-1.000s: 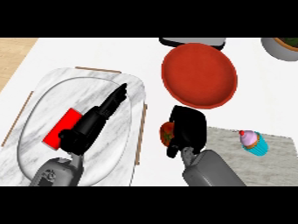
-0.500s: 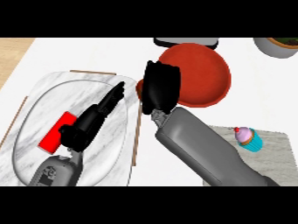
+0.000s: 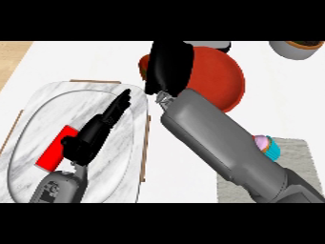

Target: Pick the tomato from the placemat and place it in the bowl

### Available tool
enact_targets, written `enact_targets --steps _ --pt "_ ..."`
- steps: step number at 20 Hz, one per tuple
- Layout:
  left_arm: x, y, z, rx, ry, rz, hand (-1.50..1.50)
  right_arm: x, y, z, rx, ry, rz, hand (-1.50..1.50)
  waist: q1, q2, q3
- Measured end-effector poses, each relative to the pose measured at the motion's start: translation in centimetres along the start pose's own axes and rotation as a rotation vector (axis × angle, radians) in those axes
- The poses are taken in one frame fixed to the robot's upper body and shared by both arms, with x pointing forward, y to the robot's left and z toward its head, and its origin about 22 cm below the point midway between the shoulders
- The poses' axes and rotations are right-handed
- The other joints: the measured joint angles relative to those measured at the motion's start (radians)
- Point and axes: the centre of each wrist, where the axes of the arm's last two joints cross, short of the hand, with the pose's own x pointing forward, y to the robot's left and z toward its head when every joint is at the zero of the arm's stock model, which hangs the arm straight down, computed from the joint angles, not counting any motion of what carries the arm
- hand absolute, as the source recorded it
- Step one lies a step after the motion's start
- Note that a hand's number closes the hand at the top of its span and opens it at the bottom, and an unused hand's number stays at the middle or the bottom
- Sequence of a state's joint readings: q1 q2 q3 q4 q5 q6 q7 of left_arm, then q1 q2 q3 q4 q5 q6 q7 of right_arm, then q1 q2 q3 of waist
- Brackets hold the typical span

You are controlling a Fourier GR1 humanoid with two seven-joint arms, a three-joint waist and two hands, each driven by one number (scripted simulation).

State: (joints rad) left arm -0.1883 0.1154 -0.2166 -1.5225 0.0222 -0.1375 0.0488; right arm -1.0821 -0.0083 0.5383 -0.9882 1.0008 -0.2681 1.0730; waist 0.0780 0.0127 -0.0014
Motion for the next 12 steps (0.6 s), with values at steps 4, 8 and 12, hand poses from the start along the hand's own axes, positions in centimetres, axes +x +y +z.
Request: enact_targets --steps 4,8,12 --pt "0.3 0.6 0.4 0.014 -0.001 -0.002 0.0 -0.7 1.3 -2.0 -0.032 0.044 0.062 1.5 -0.017 -0.001 0.0" --pt "-0.1 0.9 0.8 0.034 0.006 0.0 0.0 -1.8 2.2 -3.8 -0.104 0.064 0.124 1.5 -0.035 -0.003 0.001" --pt "0.2 1.1 1.0 0.034 0.008 0.001 0.0 -4.3 3.8 -5.4 -0.135 0.102 0.165 1.5 -0.041 -0.002 0.001"
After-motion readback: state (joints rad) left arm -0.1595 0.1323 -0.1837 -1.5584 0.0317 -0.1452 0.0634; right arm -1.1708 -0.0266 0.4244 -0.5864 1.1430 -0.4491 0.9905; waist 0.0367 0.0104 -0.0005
